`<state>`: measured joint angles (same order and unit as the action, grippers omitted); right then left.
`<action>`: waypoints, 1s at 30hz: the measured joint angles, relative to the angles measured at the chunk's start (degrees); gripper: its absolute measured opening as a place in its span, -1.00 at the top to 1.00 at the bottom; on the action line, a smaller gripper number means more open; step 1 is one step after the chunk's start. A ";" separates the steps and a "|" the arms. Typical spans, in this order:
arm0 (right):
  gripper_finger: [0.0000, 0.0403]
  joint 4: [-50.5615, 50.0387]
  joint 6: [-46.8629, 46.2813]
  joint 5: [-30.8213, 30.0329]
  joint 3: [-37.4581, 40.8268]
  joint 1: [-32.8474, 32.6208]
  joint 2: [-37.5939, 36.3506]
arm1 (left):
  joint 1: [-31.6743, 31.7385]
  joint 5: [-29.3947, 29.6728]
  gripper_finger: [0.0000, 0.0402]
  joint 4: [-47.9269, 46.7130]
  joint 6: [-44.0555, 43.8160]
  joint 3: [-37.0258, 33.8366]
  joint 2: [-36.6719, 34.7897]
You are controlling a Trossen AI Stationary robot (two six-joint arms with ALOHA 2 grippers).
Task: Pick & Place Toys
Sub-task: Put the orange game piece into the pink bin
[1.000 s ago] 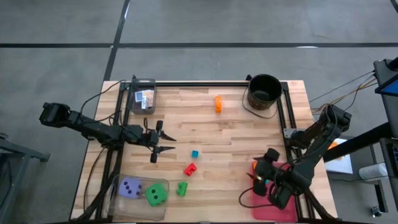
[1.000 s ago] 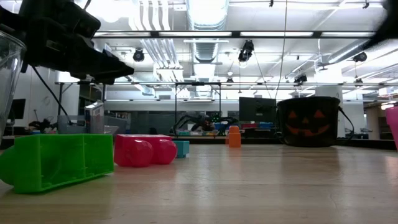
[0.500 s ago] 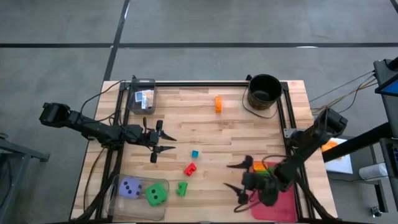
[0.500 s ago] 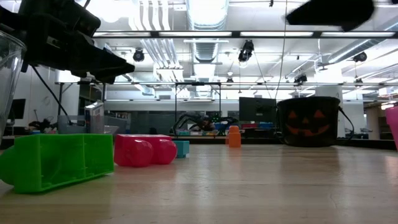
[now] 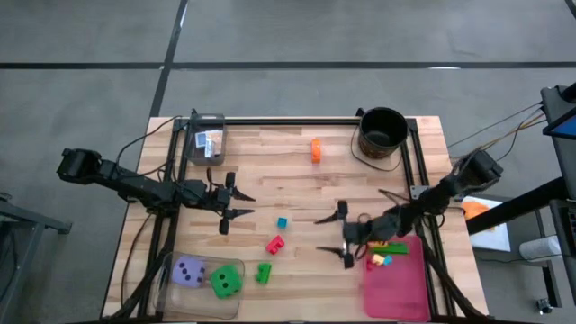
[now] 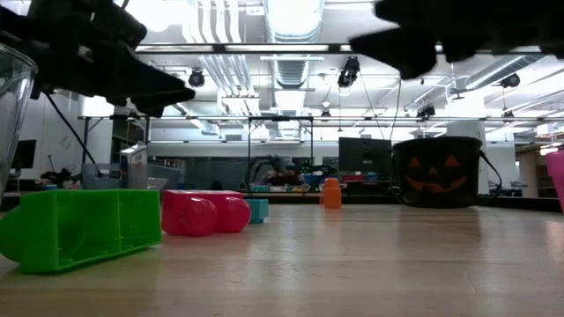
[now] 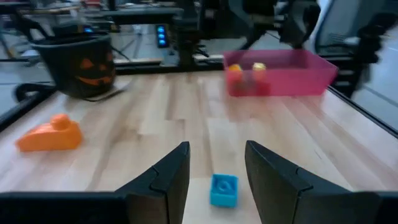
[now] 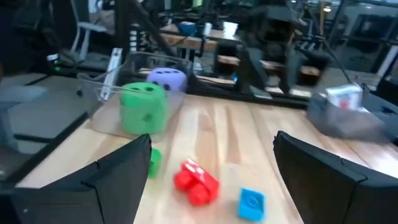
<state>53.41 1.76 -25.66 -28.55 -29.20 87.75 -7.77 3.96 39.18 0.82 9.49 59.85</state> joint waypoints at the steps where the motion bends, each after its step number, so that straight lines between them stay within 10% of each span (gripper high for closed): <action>1: -0.67 1.87 -0.34 0.22 2.23 0.66 -0.92 | 0.10 1.03 0.22 0.04 -0.08 0.52 0.35; 15: -0.67 8.30 -0.74 0.43 17.08 4.25 -16.50 | 7.38 2.26 0.14 -19.30 5.73 29.34 28.03; 21: -0.67 6.95 -0.46 0.44 17.58 4.25 -17.51 | 12.01 4.62 -0.28 -39.43 14.46 47.01 39.83; 30: -0.67 6.95 -1.57 0.44 17.30 4.22 -14.36 | 19.60 8.08 -0.83 -40.10 20.38 58.23 48.75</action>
<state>60.36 0.18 -25.21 -11.25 -24.97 73.39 11.83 12.04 -0.92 21.20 67.73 108.61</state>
